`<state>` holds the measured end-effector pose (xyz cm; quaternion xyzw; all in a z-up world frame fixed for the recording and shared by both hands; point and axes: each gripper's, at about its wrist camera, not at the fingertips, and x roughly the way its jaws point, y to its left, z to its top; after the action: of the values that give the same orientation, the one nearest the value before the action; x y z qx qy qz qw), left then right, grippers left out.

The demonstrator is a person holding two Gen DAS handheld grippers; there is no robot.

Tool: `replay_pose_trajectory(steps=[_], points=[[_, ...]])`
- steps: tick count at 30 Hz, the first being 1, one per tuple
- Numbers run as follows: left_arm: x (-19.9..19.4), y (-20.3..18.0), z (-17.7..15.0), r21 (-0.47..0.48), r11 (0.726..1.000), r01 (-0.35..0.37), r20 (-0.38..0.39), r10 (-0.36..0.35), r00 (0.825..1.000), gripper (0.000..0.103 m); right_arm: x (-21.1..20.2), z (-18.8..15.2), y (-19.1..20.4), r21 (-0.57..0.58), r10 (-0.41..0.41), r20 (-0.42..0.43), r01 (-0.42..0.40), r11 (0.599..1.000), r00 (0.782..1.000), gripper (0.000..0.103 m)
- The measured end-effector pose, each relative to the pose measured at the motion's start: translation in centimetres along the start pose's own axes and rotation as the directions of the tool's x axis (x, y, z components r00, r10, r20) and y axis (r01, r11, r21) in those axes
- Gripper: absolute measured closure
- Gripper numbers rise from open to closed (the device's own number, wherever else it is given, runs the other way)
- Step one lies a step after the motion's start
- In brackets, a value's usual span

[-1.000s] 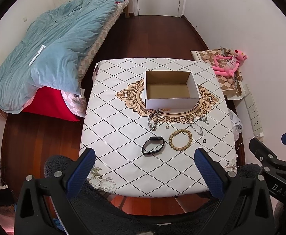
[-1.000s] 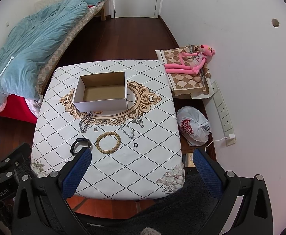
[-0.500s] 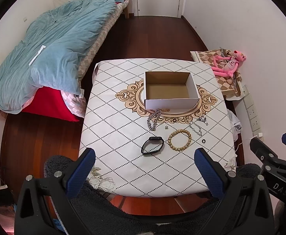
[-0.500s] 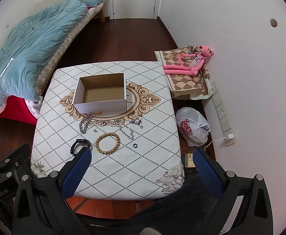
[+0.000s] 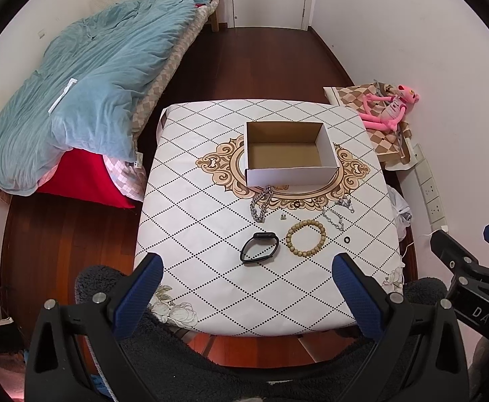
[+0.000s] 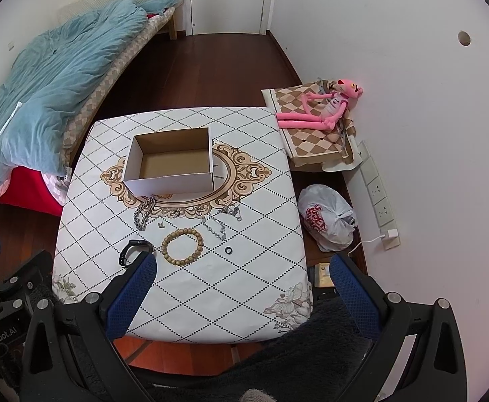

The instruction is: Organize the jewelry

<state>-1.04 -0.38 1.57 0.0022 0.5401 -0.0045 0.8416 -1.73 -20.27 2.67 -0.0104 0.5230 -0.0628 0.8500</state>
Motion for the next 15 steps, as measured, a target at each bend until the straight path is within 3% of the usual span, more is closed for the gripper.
replay_pose_trajectory(steps=[15], points=[[-0.36,-0.16,-0.18,-0.002,1.000,0.007,0.000,-0.007,1.000,0.000,-0.33,-0.06,-0.35,0.001,-0.002,-0.002,0.002,1.000,1.000,0.000]])
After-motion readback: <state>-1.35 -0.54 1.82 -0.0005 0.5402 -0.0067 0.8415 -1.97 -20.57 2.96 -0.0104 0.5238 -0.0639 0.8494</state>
